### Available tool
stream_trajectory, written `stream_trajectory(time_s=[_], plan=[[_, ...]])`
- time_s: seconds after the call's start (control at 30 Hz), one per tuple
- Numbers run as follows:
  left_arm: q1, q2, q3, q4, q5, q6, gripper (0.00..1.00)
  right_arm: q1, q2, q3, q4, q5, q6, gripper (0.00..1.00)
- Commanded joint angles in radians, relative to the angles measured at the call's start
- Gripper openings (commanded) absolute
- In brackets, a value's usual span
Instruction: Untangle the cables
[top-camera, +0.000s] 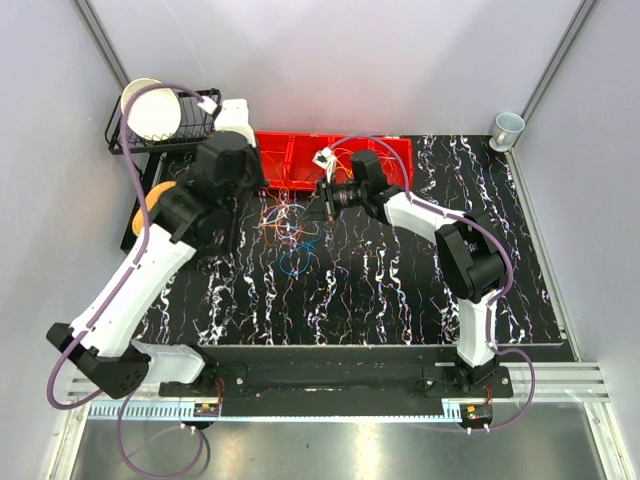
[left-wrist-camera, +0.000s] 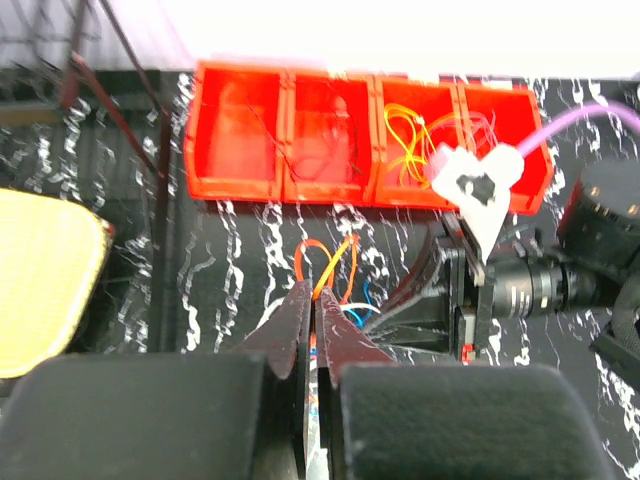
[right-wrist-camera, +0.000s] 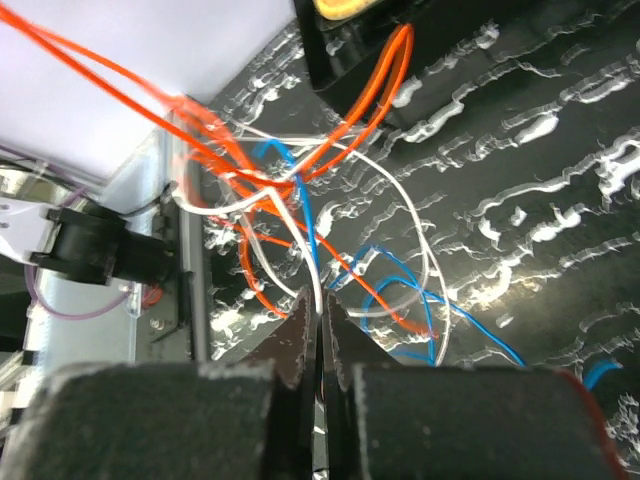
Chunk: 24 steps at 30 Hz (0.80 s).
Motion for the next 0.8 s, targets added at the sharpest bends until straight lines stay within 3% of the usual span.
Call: stream_trajectory(time_s=[0.0,0.13,0.23,0.3,0.37,0.43,0.6,0.63,0.73,0.77], plan=[[0.047,-0.022,0.179,0.002,-0.052,0.072,0.0,0.005,0.007,0.072,-0.184,0.078,-0.137,0.0],[0.067,-0.011,0.349,-0.047,-0.121,0.136,0.0,0.005,0.068,0.154,-0.342,0.085,-0.186,0.0],[0.071,-0.011,0.464,-0.049,-0.168,0.156,0.0,0.005,0.07,0.157,-0.344,0.075,-0.188,0.0],[0.071,-0.03,0.475,-0.029,-0.174,0.158,0.0,0.004,0.07,0.157,-0.346,0.078,-0.188,0.0],[0.071,-0.054,0.465,-0.008,-0.176,0.156,0.0,0.002,0.074,0.163,-0.358,0.077,-0.188,0.06],[0.071,-0.067,0.448,0.012,-0.174,0.159,0.0,0.004,0.082,0.175,-0.369,0.077,-0.189,0.23],[0.071,-0.087,0.428,0.026,-0.17,0.159,0.0,0.004,0.093,0.188,-0.381,0.081,-0.189,0.44],[0.071,-0.087,0.429,0.031,-0.168,0.161,0.0,0.005,0.094,0.191,-0.387,0.083,-0.189,0.61],[0.073,-0.082,0.435,0.032,-0.128,0.156,0.0,0.004,0.102,0.2,-0.396,0.092,-0.186,0.84],[0.073,-0.082,0.434,0.028,-0.11,0.153,0.0,0.004,0.101,0.201,-0.395,0.094,-0.186,0.86]])
